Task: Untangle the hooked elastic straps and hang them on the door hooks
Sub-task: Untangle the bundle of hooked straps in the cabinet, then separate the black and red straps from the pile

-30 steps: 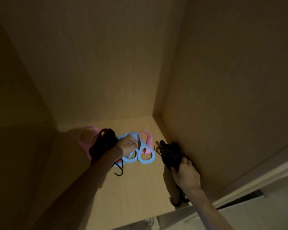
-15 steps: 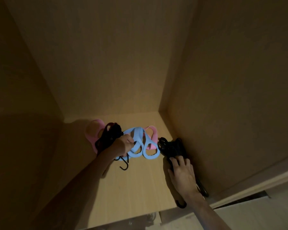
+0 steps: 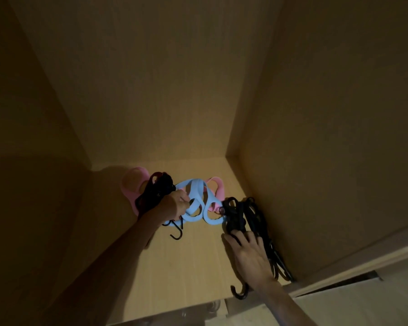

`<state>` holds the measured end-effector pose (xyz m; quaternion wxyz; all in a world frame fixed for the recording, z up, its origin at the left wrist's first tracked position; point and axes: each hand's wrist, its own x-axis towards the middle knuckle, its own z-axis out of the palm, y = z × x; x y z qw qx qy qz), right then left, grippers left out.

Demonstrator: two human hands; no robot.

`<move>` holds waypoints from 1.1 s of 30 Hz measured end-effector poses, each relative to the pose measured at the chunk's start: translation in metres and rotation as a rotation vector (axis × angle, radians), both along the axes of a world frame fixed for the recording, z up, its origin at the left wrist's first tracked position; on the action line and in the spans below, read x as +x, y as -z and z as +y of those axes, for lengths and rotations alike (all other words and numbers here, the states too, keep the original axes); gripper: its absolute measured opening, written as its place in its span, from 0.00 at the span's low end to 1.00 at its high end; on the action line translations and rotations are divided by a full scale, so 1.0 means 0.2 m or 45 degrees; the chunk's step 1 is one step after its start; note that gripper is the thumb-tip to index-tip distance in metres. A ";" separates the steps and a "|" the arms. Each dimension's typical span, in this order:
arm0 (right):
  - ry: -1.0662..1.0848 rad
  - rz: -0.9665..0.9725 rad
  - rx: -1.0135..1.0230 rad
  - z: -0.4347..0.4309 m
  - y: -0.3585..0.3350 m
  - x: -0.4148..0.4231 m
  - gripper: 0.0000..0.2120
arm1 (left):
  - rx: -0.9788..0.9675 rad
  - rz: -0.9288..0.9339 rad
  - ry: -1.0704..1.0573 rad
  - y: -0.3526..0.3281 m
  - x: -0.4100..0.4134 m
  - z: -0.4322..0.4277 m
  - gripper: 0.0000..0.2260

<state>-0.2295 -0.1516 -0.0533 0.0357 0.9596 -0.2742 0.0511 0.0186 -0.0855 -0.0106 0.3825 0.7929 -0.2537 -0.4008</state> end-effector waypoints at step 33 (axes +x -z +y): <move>0.312 0.034 0.610 -0.03 -0.27 0.91 0.38 | 0.437 -0.853 0.297 0.01 0.26 0.35 0.20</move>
